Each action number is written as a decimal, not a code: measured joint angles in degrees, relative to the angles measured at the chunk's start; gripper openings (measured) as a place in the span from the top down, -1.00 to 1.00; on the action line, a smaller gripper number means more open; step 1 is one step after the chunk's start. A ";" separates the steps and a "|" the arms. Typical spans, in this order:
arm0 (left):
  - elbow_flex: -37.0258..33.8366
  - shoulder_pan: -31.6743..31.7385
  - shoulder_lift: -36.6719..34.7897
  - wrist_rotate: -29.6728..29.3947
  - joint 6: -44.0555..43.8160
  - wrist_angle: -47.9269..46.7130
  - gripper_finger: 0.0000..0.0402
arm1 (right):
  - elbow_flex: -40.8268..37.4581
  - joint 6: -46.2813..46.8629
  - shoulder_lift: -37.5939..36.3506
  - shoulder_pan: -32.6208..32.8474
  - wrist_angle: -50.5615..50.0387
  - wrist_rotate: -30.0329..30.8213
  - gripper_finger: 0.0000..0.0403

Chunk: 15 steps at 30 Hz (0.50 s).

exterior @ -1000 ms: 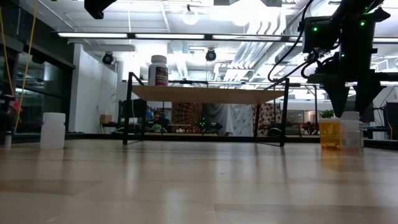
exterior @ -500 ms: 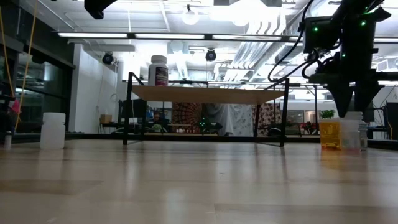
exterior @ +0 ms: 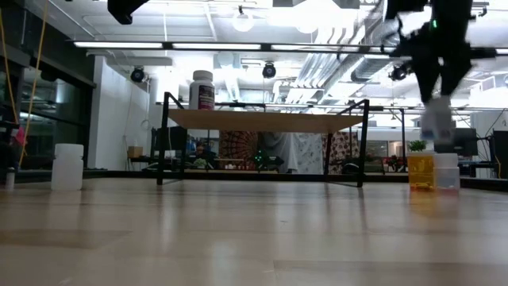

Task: Pick and place medicine bottles onto shelf by color
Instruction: Put the top white blue pill bottle on the shelf

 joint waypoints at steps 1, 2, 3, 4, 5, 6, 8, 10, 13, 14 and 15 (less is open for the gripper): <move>0.00 0.00 0.00 0.00 0.00 0.00 -0.77 | 2.40 -0.29 0.00 0.41 -1.03 0.68 0.23; 0.00 0.00 -0.02 0.00 0.00 0.00 -0.77 | 4.80 -1.01 0.00 0.86 -1.96 1.44 0.23; 0.00 -0.02 -0.02 0.00 0.00 0.00 -0.77 | 7.17 -1.68 0.00 1.31 -2.25 1.90 0.23; 0.00 -0.02 0.00 0.00 0.00 0.00 -0.77 | 9.52 -2.66 0.07 1.79 -2.06 2.62 0.23; 0.00 0.00 -0.02 0.00 0.00 0.00 -0.77 | 11.80 -3.82 0.09 2.24 -1.67 3.34 0.23; 0.00 -0.02 -0.02 0.00 -0.01 0.00 -0.77 | 13.89 -4.84 0.17 2.66 -1.40 4.06 0.23; 0.00 0.00 0.00 0.00 -0.01 0.00 -0.77 | 17.71 -7.78 0.78 3.40 1.04 5.20 0.23; 0.00 -0.02 -0.02 0.00 -0.01 0.01 -0.77 | 20.87 -11.48 2.05 4.12 4.15 5.76 0.23; 0.00 -0.02 -0.02 -0.05 -0.02 0.01 -0.77 | 25.07 -16.90 6.03 5.05 8.96 5.69 0.23; 0.00 -0.02 -0.02 -0.07 -0.02 0.02 -0.77 | 26.49 -18.78 8.00 5.22 10.03 5.29 0.23; 0.00 0.00 -0.02 -0.09 -0.02 0.02 -0.77 | 27.95 -20.90 10.37 5.22 10.94 4.47 0.23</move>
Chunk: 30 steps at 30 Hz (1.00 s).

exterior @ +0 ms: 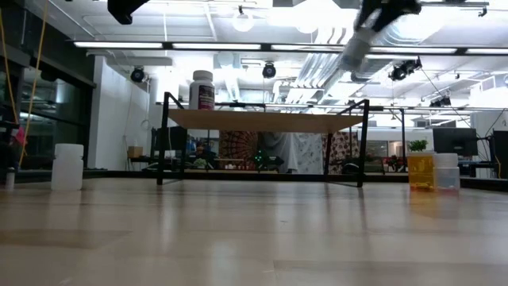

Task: Pick and place medicine bottles onto shelf by color
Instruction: Put the top white blue pill bottle on the shelf

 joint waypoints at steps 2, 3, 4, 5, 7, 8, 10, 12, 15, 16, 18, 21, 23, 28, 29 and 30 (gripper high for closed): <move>0.00 -0.01 0.00 0.00 0.00 0.00 -0.77 | 3.54 -4.30 5.25 -0.02 1.24 -1.71 0.23; 0.00 0.00 0.00 -0.02 0.00 0.00 -0.77 | 5.64 -6.06 8.05 -0.04 1.60 -2.17 0.23; 0.00 -0.02 0.00 -0.11 0.02 0.00 -0.77 | 7.88 -7.88 10.79 -0.15 1.80 -2.61 0.23; 0.00 -0.01 0.00 -0.13 0.01 0.00 -0.77 | 10.33 -9.85 13.64 -0.20 1.89 -3.35 0.22; 0.00 -0.01 0.00 -0.13 0.02 0.00 -0.77 | 15.29 -13.82 18.99 -0.20 1.91 -4.54 0.21; 0.00 -0.02 0.00 -0.13 0.00 0.00 -0.77 | 17.79 -15.57 21.57 -0.20 1.88 -5.36 0.21; 0.00 -0.02 0.00 -0.13 0.02 0.00 -0.77 | 23.09 -18.84 26.43 -0.52 1.73 -7.35 0.21; 0.00 -0.02 0.00 -0.13 0.00 0.00 -0.77 | 28.52 -21.69 30.86 -0.98 1.59 -10.20 0.21; 0.00 -0.02 0.00 -0.13 0.00 0.00 -0.77 | 36.05 -25.89 37.11 -1.66 1.54 -13.65 0.21; 0.00 -0.01 0.00 -0.13 0.00 0.00 -0.77 | 38.43 -27.14 39.06 -1.83 1.53 -14.04 0.21; 0.00 -0.01 0.00 -0.13 0.00 0.00 -0.77 | 43.01 -29.50 42.78 -2.27 1.54 -15.30 0.21; 0.00 0.00 0.00 -0.13 0.02 0.00 -0.77 | 48.38 -32.04 47.68 -3.01 1.98 -18.52 0.20; 0.00 0.00 0.00 -0.13 0.00 0.02 -0.77 | 46.59 -33.33 48.44 -3.62 6.01 -20.37 0.20; 0.00 0.02 0.00 -0.46 0.01 0.06 -0.77 | 44.58 -34.33 49.83 -5.53 9.01 -24.00 0.20; 0.00 0.02 0.00 -0.82 0.02 0.07 -0.77 | 44.50 -34.35 50.16 -5.80 9.54 -24.09 0.20; 0.00 0.02 0.02 -1.22 0.02 0.07 -0.77 | 44.50 -34.35 50.67 -6.01 10.59 -24.19 0.20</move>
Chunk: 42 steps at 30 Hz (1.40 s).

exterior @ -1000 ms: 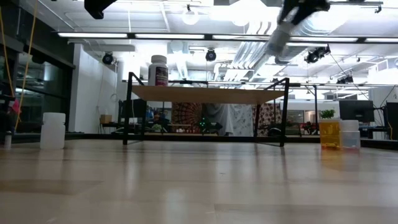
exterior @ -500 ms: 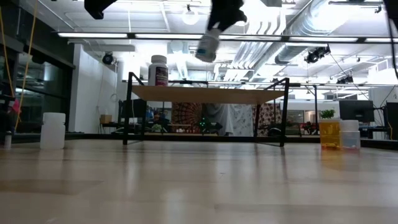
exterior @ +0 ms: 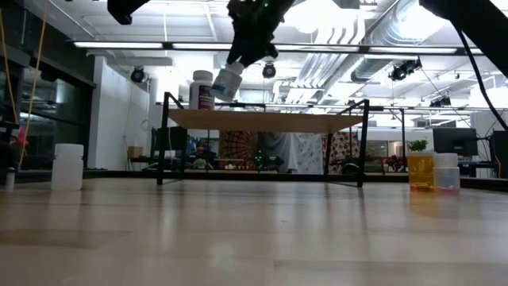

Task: Pick and place medicine bottles onto shelf by color
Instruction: Put the top white blue pill bottle on the shelf

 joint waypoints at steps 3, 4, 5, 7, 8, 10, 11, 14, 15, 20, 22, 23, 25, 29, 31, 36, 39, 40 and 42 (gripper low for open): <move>0.00 0.00 -0.02 -0.89 0.00 0.00 -0.77 | 0.00 0.00 0.78 -0.07 1.77 -0.30 0.20; 0.00 0.00 -0.02 -0.99 0.00 0.00 -0.77 | 0.00 -0.01 1.00 -0.19 2.49 -0.55 0.20; 0.00 0.00 0.00 -1.15 0.00 0.00 -0.77 | 0.00 -0.01 1.36 -0.16 2.79 -0.73 0.20; 0.00 0.00 -0.02 -1.17 0.00 0.00 -0.77 | 0.00 0.00 2.09 -0.22 2.56 -1.38 0.20; 0.00 0.00 -0.02 -1.23 0.00 0.00 -0.77 | 0.00 0.00 2.49 -0.24 2.58 -1.82 0.20; 0.00 0.00 -0.01 -1.27 0.00 -0.01 -0.77 | -0.02 0.00 2.74 -0.31 2.27 -2.36 0.20; 0.00 0.00 -0.02 -1.30 0.00 0.00 -0.77 | -0.02 -0.02 2.79 -0.31 2.34 -2.43 0.20; 0.00 0.00 0.00 -1.30 0.00 -0.01 -0.77 | -0.02 -0.07 2.93 -0.26 2.58 -2.45 0.20; 0.00 0.00 -0.02 -1.30 0.00 0.00 -0.77 | -0.02 -0.07 3.01 -0.25 2.48 -2.45 0.19; 0.00 0.00 -0.02 -1.74 0.00 -0.02 -0.77 | -0.02 -0.04 3.03 -0.24 2.80 -2.43 0.13; 0.00 0.00 -0.02 -1.74 0.00 -0.02 -0.77 | -0.02 -0.04 3.03 -0.24 2.95 -2.43 0.10; 0.00 0.00 -0.02 -1.74 0.00 -0.02 -0.77 | -0.02 -0.04 3.03 -0.24 3.13 -2.43 0.08; 0.00 0.00 0.00 -1.74 0.00 -0.02 -0.77 | -0.02 -0.04 3.03 -0.27 3.14 -2.43 0.04; 0.00 0.00 -0.02 -1.74 -0.02 -0.03 -0.77 | -0.02 0.02 3.24 -0.27 3.70 -2.16 0.01; 0.00 0.00 -0.02 -1.74 0.00 -0.04 -0.77 | -0.02 -0.01 3.42 -0.27 4.16 -2.16 0.00; 0.00 0.00 -0.01 -1.74 0.00 -0.05 -0.77 | -0.04 -0.02 3.77 -0.25 5.48 -2.16 0.00; 0.00 0.00 -0.02 -1.71 -0.02 -0.04 -0.77 | -0.04 -0.02 3.73 -0.27 6.77 -2.16 -0.02; 0.00 0.00 -0.02 -1.72 -0.01 -0.06 -0.77 | -0.04 -0.02 3.73 -0.27 7.02 -2.16 -0.03; 0.00 0.00 -0.02 -1.72 -0.02 -0.07 -0.77 | -0.04 -0.02 3.72 -0.27 7.55 -2.16 -0.08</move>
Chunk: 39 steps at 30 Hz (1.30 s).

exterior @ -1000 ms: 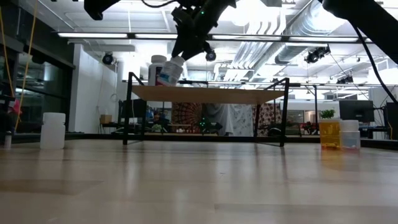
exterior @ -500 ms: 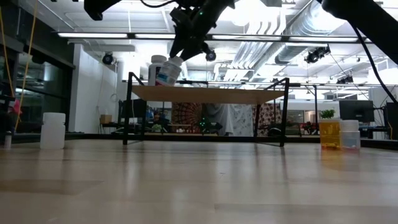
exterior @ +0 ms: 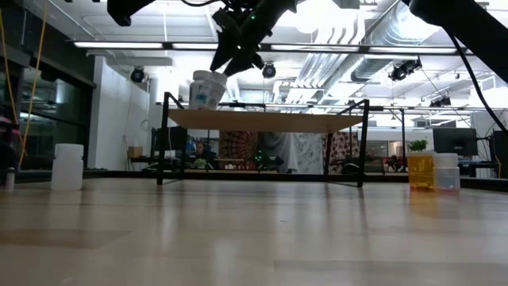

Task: Pick and place medicine bottles onto shelf by color
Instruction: Put the top white blue pill bottle on the shelf

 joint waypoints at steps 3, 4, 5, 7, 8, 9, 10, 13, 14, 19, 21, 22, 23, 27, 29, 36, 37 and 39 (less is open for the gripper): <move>0.00 0.00 0.00 0.00 0.00 0.00 -0.77 | 0.00 0.00 -0.02 0.00 -0.05 0.00 -0.17; 0.00 0.00 0.00 0.00 0.00 0.00 -0.77 | 0.00 -0.01 -0.02 0.01 -0.06 0.00 -0.20; 0.00 0.00 0.00 0.00 0.02 0.00 -0.77 | 0.00 -0.02 -0.02 0.02 -0.03 0.00 -0.23; 0.00 0.00 0.00 0.00 0.01 0.00 -0.77 | 0.00 -0.46 -0.02 0.01 0.23 0.00 -0.28; 0.00 0.00 0.00 0.00 0.00 0.00 -0.77 | 0.00 -1.07 -0.02 0.00 0.54 0.02 -0.30; 0.00 0.00 0.00 0.00 0.01 0.00 -0.77 | 0.00 -1.47 -0.02 0.00 0.99 0.20 -0.31; 0.00 0.00 0.00 0.00 0.00 0.00 -0.77 | 0.00 -1.81 -0.02 0.00 1.49 0.54 -0.32; 0.00 0.00 0.00 0.00 0.02 0.00 -0.77 | 0.00 -3.59 -0.04 0.02 2.38 1.76 -0.33; 0.00 0.00 0.00 0.00 0.02 -0.02 -0.77 | 0.00 -4.30 -0.04 0.02 2.40 2.23 -0.33; 0.00 0.00 -0.02 0.02 -1.00 -1.57 -0.77 | 1.47 -7.61 -0.31 0.01 -3.46 5.39 -0.33; 0.00 0.00 0.02 0.02 -1.74 -2.11 -0.77 | 1.86 -8.23 -0.37 -0.02 -7.74 6.91 -0.33; 0.00 0.00 0.00 0.03 -1.89 -2.26 -0.77 | 1.86 -9.05 -0.37 -0.02 -10.39 7.83 -0.33; 0.00 0.00 0.00 0.03 -1.95 -2.27 -0.77 | 1.86 -10.05 -0.37 -0.07 -13.22 8.69 -0.33; 0.00 -0.02 0.01 0.03 -2.34 -2.34 -0.77 | 1.84 -11.45 -0.36 -0.63 -21.56 9.40 -0.33; 0.00 0.00 0.02 0.03 -2.38 -2.36 -0.77 | 1.79 -12.34 -0.49 -0.84 -23.05 9.17 -0.33; 0.00 0.00 0.02 -0.03 -2.40 -2.36 -0.77 | 1.79 -29.29 -0.28 -1.16 -20.68 11.88 -0.33; 0.00 0.00 0.02 -0.04 -2.40 -2.35 -0.77 | 1.77 -32.92 -0.20 -1.17 -20.51 12.17 -0.33; 0.00 0.00 0.02 -0.04 -2.40 -2.32 -0.77 | 1.77 -38.89 -0.21 -1.18 -19.16 11.84 -0.33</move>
